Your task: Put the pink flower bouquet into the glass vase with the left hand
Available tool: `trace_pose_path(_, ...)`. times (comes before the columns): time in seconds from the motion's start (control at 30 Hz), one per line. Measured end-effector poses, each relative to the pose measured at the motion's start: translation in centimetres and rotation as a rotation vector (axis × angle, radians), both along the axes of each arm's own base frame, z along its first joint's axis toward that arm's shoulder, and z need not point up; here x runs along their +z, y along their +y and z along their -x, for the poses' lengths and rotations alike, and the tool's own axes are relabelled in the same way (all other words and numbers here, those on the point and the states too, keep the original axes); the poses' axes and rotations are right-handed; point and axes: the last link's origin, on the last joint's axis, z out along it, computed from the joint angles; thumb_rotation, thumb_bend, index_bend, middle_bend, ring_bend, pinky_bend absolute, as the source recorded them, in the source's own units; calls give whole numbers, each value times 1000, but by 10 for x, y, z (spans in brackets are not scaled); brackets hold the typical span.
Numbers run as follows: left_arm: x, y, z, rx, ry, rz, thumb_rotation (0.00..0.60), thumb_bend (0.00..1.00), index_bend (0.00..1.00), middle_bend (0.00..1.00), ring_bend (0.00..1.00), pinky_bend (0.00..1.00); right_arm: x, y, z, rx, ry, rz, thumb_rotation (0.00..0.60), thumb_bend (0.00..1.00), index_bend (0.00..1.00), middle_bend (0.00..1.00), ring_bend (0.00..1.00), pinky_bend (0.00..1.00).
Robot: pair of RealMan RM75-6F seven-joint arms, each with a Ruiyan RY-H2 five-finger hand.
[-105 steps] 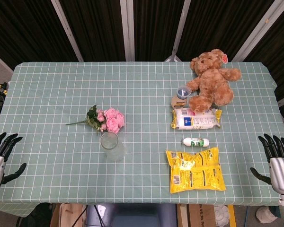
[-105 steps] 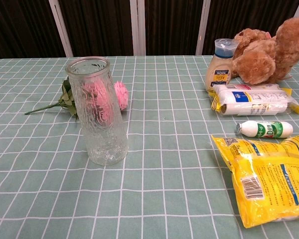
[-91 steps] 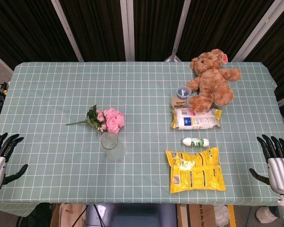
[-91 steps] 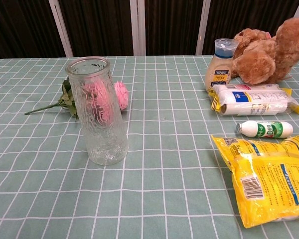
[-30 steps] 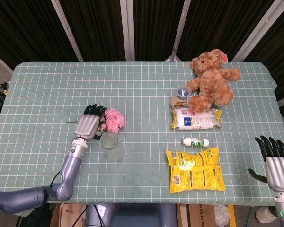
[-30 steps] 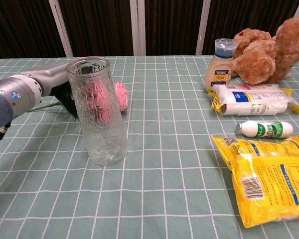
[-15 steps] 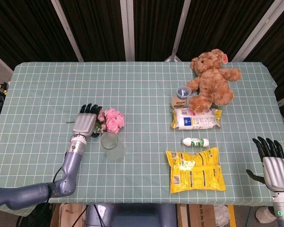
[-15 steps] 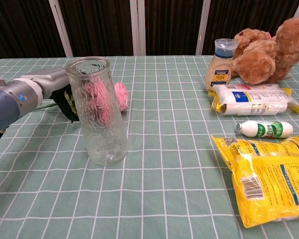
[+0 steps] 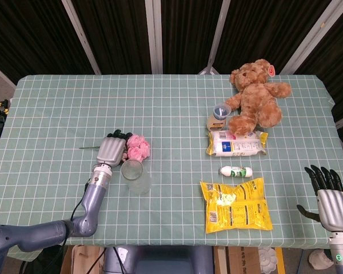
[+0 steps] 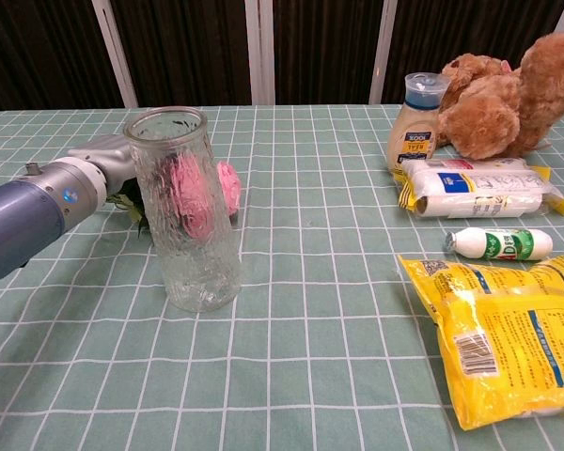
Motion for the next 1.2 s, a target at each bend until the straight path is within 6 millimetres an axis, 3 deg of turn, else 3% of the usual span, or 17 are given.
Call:
trace_pose_path(0.17,-4,0,0,-15,11,-21,600,456,277,362,207,352,1,0,0,-1,-11,0,600,171,113,105,38,0)
trace_pose_path(0.37,-5,0,-4,-35,6,-32,600,537,365,459,297,444,0,1,0,-1,-9,-5,600,171,113,105,39,0)
trace_pose_path(0.67,17,4,-2,-56,-38,-114,600,533,366,434,297,434,3,2,-1,2,-20,1,600,171,113,105,38,0)
trace_pose_path(0.97,71,6,3,-89,-336,-199,600,517,360,430,273,411,2,4,-4,10,-31,-10,600,172,113,105,38,0)
trace_pose_path(1.07,99,3,3,-102,-514,-232,600,512,359,427,271,406,1,5,-5,14,-31,-15,600,171,113,105,38,0)
trace_pose_path(1.2,151,-7,-6,-147,-812,-271,600,511,359,430,270,405,0,5,-7,18,-33,-22,600,172,113,105,38,0)
